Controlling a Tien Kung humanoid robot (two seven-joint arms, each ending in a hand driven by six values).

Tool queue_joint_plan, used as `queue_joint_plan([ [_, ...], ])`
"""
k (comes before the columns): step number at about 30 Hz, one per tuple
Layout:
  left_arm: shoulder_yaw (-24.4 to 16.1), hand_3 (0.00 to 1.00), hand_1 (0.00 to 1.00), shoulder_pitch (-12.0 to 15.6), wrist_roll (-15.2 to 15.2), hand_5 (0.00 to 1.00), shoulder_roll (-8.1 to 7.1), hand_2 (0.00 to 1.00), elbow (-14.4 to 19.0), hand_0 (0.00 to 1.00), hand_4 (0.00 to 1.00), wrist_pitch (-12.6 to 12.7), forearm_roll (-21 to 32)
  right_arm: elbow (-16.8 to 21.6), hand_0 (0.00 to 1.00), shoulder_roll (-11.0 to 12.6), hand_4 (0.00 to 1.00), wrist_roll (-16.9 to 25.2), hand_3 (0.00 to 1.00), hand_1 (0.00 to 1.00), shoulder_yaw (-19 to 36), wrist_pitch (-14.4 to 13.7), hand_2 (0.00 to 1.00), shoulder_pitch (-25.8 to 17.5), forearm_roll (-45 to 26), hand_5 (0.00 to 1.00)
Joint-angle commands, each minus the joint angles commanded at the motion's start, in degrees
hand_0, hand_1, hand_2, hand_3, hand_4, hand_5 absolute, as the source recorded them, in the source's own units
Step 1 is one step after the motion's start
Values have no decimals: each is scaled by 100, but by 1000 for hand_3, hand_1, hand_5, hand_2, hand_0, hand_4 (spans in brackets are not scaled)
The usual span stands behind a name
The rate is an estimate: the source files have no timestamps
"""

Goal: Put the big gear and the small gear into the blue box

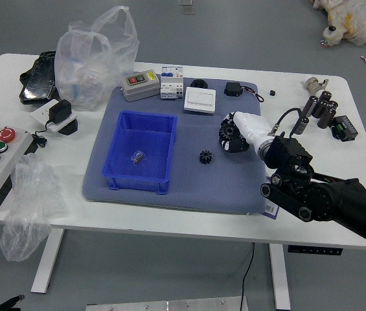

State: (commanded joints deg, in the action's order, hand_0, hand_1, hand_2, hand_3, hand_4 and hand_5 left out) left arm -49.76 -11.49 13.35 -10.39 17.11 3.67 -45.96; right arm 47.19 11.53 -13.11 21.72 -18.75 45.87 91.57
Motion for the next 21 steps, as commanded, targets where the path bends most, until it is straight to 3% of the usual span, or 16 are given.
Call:
queue_joint_plan([
  [17, -7, 721, 397, 22, 14, 643, 2, 478, 4, 653, 739, -2, -13, -128, 276, 23, 361, -53, 554, 406, -178, 215, 354, 6, -177, 65],
  [18, -6, 722, 399, 23, 13, 648, 2, 478, 4, 653, 740, -2, -12, -132, 280, 24, 412, -58, 574, 410, -186, 238, 439, 7, -183, 13],
  [21, -2, 722, 399, 23, 10, 648, 1, 478, 3, 653, 740, -2, -8, -147, 280, 27, 412, -66, 574, 410, -207, 288, 439, 10, -200, 13],
])
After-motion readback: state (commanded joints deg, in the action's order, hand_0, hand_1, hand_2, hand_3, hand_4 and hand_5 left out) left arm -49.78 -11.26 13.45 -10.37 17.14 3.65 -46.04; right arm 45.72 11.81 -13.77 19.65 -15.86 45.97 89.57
